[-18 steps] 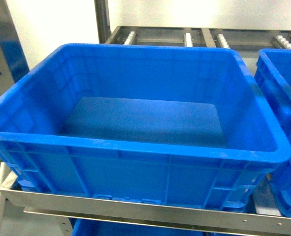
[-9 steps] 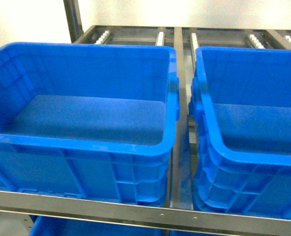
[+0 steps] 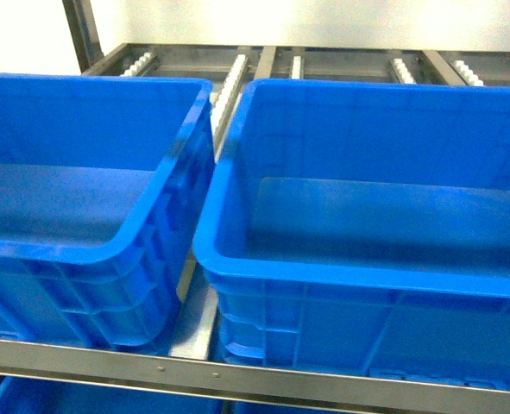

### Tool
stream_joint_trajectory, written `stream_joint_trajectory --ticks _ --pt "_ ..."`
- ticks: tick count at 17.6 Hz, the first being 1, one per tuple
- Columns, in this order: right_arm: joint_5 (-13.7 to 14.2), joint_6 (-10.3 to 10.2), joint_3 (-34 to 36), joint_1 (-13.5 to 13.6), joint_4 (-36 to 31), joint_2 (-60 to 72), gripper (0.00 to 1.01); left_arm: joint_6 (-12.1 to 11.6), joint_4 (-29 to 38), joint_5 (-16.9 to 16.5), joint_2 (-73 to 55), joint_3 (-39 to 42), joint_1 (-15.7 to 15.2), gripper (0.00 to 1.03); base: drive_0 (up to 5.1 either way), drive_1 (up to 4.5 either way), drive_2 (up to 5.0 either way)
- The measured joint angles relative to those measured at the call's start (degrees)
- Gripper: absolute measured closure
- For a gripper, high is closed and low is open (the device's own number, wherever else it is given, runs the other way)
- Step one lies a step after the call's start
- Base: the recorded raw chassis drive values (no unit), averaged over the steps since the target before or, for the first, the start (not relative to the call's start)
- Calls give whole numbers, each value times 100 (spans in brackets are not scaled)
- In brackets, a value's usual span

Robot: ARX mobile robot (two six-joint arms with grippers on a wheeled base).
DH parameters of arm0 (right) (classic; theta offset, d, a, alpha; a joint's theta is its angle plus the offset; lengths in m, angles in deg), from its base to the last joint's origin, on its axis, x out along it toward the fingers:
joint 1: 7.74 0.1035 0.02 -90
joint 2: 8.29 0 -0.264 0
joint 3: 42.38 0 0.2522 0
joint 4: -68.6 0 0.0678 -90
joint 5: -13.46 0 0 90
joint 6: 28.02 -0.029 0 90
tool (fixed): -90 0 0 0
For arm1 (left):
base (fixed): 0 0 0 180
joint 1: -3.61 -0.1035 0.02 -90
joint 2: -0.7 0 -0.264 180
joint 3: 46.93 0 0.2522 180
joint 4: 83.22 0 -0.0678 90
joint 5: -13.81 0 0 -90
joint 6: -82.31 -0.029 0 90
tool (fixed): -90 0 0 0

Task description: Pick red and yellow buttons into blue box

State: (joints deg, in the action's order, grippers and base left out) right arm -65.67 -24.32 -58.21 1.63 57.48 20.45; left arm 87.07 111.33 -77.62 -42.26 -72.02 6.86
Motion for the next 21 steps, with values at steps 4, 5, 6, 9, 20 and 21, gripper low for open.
stream_joint_trajectory --ticks 4,5,6,9,20,21 --pt "0 0 2 0 0 2 74 0 -7 2 -7 0 0 72 505 -237 -237" --pt "2 0 2 0 4 2 74 0 -13 2 -7 0 -2 72 499 -242 -242" --pt "2 0 2 -2 0 2 74 0 0 2 -4 0 -2 72 0 0 0" --pt "28 0 2 -4 9 2 74 0 4 -46 2 0 20 72 0 0 0" --pt "9 0 2 -2 2 2 74 0 4 -17 -4 0 4 72 192 -94 -94" --pt "7 0 2 -2 2 2 74 -2 -7 -11 -4 0 4 72 0 0 0"
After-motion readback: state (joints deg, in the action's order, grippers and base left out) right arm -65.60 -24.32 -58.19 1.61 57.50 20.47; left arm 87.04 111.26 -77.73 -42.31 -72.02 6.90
